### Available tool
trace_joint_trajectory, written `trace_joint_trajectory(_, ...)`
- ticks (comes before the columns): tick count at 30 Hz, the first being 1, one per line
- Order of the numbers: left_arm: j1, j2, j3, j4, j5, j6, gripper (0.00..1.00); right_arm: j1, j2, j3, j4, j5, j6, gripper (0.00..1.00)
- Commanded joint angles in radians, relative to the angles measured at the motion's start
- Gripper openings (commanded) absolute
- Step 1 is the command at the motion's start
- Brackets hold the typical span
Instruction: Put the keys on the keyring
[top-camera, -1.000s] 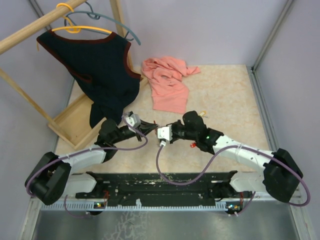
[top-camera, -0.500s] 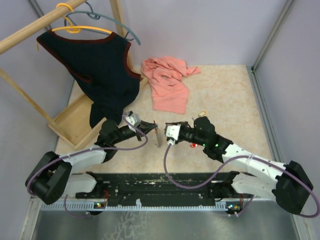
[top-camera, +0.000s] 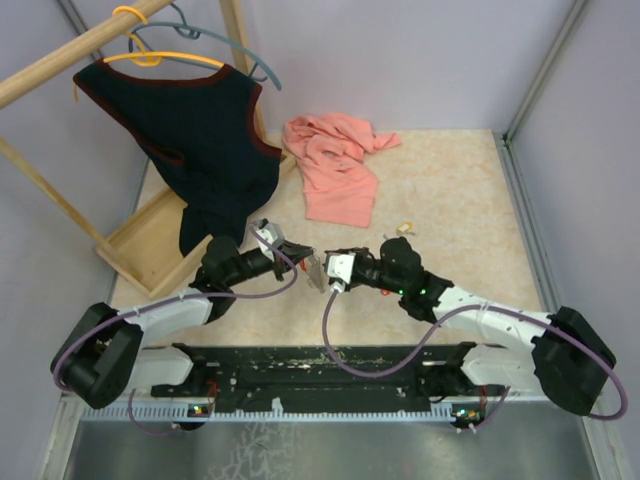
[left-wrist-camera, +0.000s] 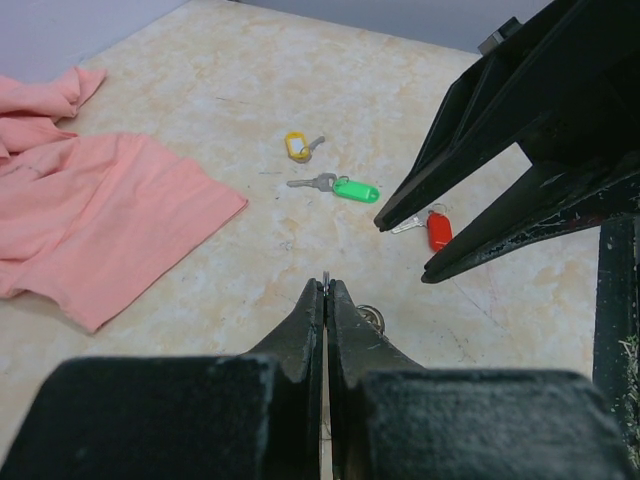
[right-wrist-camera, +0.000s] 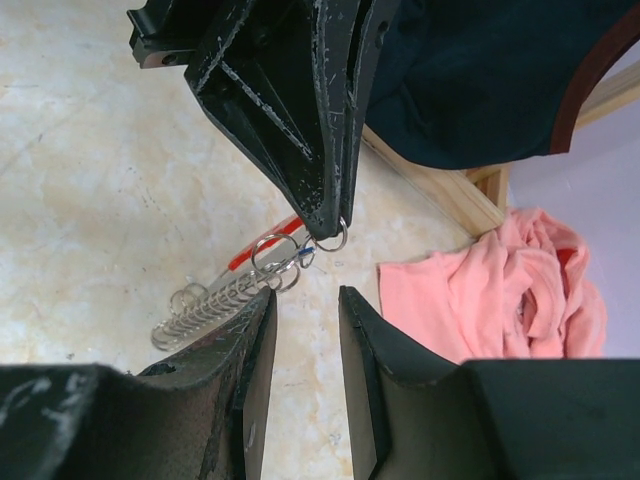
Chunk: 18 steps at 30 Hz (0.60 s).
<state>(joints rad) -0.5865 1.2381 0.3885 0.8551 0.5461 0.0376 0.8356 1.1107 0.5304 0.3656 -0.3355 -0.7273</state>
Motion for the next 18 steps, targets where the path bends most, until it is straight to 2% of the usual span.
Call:
trace_joint_trajectory(1, 0.005, -0.013, 0.033, 0.001, 0.016, 0.004, 0.0, 0.003, 0.017, 0.03, 0.085, 0.005, 0.072, 0.32)
trace_joint_trajectory(6, 0.005, -0.015, 0.033, -0.001, 0.041, 0.013, 0.0, -0.054, 0.026, 0.04, 0.112, -0.054, 0.157, 0.32)
trace_joint_trajectory(18, 0.005, -0.028, 0.023, -0.003, 0.096, 0.06, 0.0, -0.092, 0.115, 0.144, 0.044, -0.209, 0.116, 0.29)
